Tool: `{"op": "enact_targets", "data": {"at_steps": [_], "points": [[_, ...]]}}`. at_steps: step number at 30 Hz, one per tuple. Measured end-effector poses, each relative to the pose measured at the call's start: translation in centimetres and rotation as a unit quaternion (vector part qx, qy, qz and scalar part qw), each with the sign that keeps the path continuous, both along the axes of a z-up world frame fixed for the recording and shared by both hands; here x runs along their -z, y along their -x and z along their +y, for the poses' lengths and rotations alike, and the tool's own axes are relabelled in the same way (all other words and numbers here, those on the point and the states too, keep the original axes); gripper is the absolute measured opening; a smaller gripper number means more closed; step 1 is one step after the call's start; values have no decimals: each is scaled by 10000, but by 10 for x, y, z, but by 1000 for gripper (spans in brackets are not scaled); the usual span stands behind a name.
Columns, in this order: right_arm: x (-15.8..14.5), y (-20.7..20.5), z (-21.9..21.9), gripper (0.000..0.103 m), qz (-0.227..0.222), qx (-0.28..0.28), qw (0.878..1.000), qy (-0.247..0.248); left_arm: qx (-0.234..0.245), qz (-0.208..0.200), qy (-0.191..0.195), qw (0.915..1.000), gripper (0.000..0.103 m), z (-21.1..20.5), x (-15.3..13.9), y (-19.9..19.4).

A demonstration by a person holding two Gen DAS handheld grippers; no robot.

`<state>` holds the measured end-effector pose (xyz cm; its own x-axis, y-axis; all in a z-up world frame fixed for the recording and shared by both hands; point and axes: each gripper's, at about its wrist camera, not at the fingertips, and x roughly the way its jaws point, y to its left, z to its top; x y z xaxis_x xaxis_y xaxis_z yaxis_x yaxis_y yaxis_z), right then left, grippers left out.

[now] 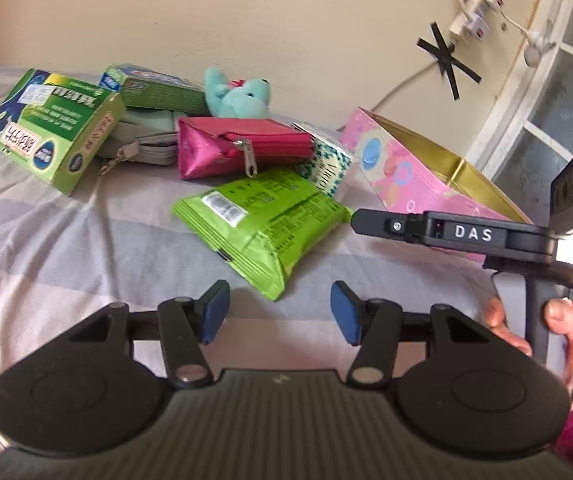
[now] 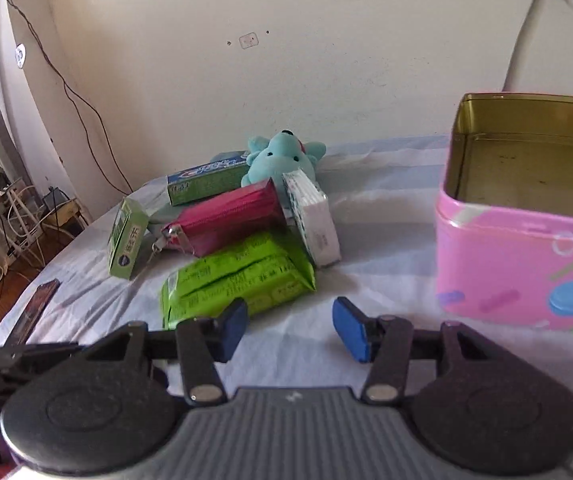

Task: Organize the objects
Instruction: 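Grasp the lime-green snack packet with the left gripper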

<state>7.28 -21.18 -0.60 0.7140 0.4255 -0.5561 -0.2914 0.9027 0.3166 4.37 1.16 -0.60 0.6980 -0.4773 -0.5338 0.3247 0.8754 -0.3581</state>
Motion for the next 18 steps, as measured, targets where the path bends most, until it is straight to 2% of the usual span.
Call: {"op": "enact_targets", "data": {"at_steps": [3, 5, 7, 9, 14, 18], "points": [[1, -29, 11, 50, 94, 72, 9999, -27, -180, 236, 433, 9986, 60, 17, -1, -13], [8, -44, 16, 49, 315, 54, 9995, -72, -253, 430, 642, 9967, 60, 20, 2, -22], [13, -42, 15, 45, 439, 2, 9983, -395, -238, 494, 801, 9953, 61, 22, 2, -29], [14, -30, 17, 41, 370, -122, 9987, -342, -194, 526, 903, 9943, 60, 22, 4, -32], [19, 20, 8, 32, 462, -261, 9970, -564, 130, 487, 858, 9950, 57, 15, 6, -28], [20, 68, 11, 23, 247, -268, 9993, -125, 458, 446, 661, 9958, 57, 0, 6, -14]]}}
